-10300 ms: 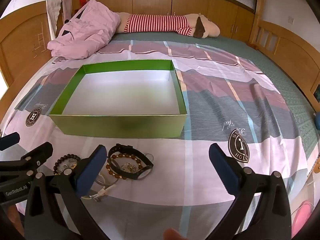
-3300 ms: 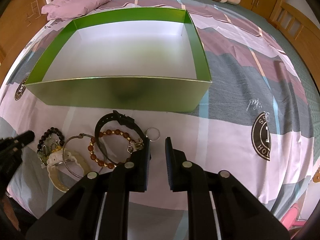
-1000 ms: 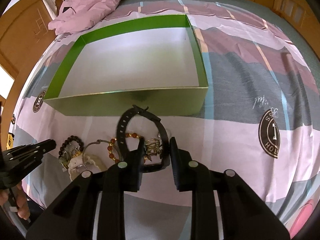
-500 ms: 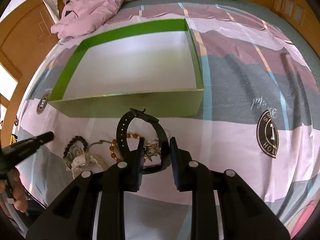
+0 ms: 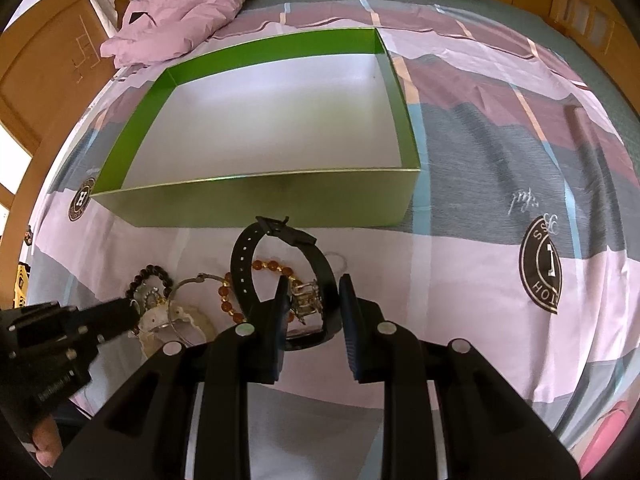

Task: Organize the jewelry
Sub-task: 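Grasp the white watch with the left gripper while the right gripper holds the black watch, then carry both watches into the green box and open both grippers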

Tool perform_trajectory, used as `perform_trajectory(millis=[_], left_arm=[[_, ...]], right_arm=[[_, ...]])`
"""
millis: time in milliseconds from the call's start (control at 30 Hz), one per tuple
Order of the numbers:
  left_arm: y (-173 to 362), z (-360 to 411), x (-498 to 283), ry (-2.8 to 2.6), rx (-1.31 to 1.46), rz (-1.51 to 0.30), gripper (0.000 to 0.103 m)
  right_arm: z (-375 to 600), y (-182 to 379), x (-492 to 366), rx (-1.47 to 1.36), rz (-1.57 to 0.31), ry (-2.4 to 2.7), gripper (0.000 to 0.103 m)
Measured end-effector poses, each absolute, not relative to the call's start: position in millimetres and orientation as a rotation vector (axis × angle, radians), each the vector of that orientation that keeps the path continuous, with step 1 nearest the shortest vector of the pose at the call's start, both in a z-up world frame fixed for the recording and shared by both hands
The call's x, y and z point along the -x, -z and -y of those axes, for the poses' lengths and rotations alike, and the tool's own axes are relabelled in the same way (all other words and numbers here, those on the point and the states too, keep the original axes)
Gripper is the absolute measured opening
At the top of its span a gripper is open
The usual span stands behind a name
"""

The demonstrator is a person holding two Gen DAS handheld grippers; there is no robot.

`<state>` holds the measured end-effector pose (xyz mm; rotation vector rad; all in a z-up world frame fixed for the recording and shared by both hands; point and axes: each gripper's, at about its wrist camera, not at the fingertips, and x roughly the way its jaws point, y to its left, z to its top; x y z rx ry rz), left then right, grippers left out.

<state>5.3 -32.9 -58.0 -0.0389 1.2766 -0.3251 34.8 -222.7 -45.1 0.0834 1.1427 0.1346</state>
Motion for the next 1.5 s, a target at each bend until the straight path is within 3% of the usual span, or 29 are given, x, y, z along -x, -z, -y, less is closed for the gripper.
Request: perform_trajectory(millis=[67,133,200,233,467,1033,1500], left_arm=[[61.9,38.4,-4.2,0.319,0.0,-1.284,0.03],[69.2,45.2,-10.0,0.306,-0.04,-1.295,0.033],[75.4,55.0,-11.7,0.298,-0.067,-1.297,0.032],[77.2,59.9,-12.4,0.291,-0.083,-1.29,0.024],[75.6,79.4,-10.6,0.224,-0.169,-1.216,0.02],[-2.7,34.1,3.2,0.133,-0.01,-0.925,0.019],[-9.4,12.4,-2.3,0.117,0.053,-0.927,0.019]], right_arm=[[225.5,47.1,-35.5,-0.085,-1.151,-0.127,0.025],[227.7,48.0,-36.0,-0.092,-1.156,-0.122,0.025],[228.3,47.7,-35.8,-0.096,-1.154,-0.123,0.025],[227.8,47.5,-35.1,-0.095,-1.153,-0.125,0.025],[226.2,49.3,-33.6,-0.084,-1.157,-0.137,0.024],[225.4,41.7,-29.0,-0.085,-1.087,-0.136,0.023],[213.5,23.1,-18.4,-0.087,-1.012,-0.208,0.016]])
